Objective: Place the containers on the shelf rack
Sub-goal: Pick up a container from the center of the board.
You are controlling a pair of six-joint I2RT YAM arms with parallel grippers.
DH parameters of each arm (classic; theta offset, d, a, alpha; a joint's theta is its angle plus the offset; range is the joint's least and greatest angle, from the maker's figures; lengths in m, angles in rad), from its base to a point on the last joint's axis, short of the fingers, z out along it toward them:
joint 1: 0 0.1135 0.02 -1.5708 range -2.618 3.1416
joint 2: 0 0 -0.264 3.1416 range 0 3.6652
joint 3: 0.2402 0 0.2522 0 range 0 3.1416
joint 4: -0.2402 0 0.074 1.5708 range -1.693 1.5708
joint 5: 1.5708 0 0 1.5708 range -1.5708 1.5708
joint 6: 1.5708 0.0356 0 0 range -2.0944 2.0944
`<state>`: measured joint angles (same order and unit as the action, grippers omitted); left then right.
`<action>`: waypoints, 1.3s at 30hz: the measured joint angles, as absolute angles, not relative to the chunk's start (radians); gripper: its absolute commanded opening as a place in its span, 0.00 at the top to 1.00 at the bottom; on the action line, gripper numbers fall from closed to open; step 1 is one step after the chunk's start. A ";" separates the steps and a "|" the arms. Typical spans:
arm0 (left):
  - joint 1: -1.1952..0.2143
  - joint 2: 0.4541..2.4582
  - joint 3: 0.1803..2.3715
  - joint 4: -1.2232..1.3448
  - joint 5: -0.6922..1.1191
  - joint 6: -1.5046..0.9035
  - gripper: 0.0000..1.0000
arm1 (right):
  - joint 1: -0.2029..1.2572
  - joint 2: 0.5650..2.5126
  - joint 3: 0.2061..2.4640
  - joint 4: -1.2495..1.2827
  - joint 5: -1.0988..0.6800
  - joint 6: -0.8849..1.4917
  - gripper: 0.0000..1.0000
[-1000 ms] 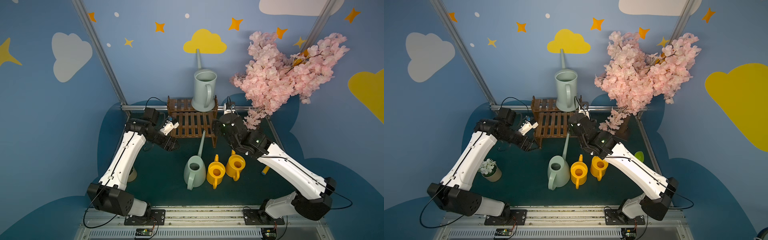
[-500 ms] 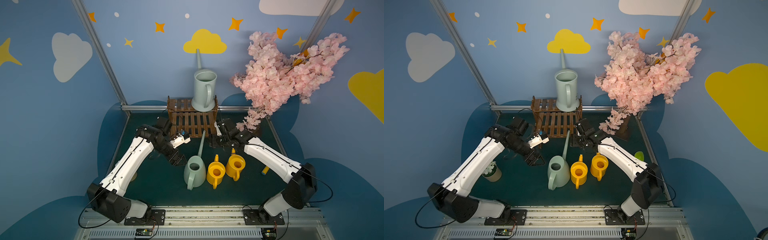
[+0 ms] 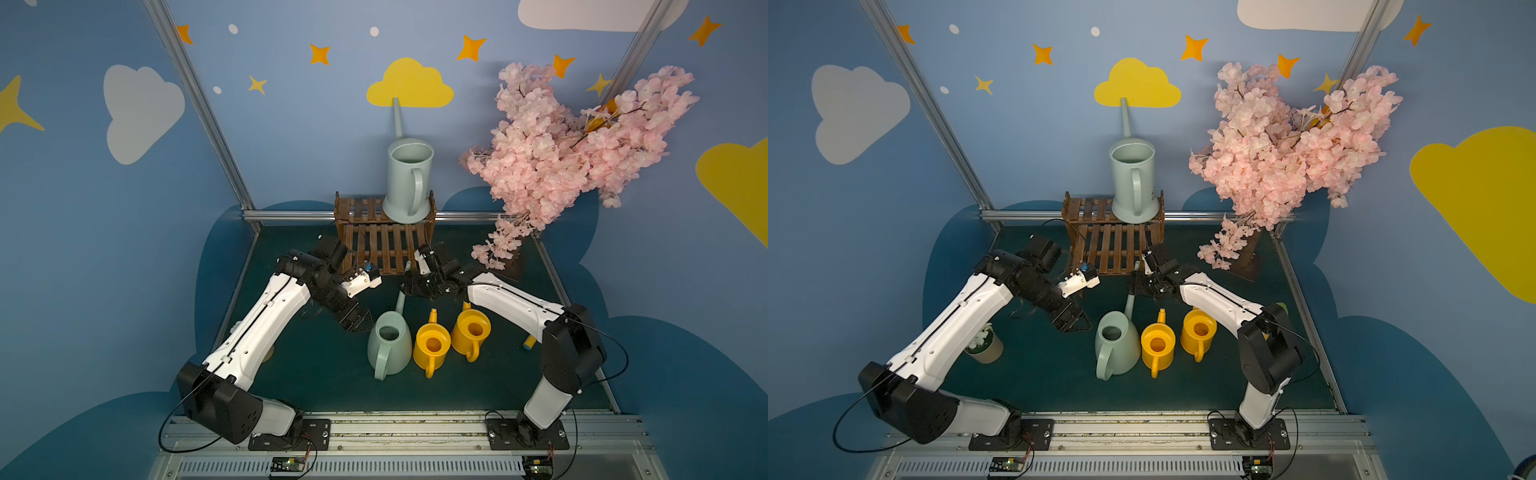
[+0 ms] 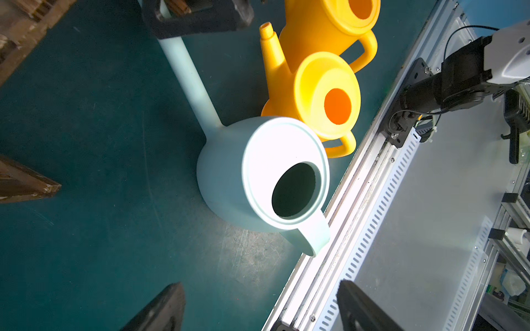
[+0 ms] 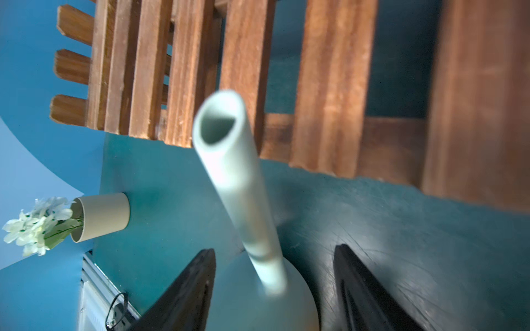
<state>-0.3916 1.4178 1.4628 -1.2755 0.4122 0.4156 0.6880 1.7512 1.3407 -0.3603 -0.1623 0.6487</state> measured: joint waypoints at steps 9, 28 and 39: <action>-0.392 1.429 1.463 -1.269 0.392 0.403 0.13 | 0.703 1.820 1.319 -0.240 -0.162 0.728 0.52; -0.400 1.419 1.422 -1.264 0.411 0.402 0.13 | 0.754 1.771 1.185 -0.091 0.037 0.859 0.80; -0.424 1.360 1.327 -1.231 0.424 0.454 0.13 | 0.818 1.707 1.159 -0.181 0.295 1.008 0.80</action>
<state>-0.4240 1.3598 1.3270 -1.2308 0.4244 0.4538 0.8185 1.7065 1.1591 -0.1814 0.2947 1.0080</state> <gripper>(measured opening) 0.872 0.209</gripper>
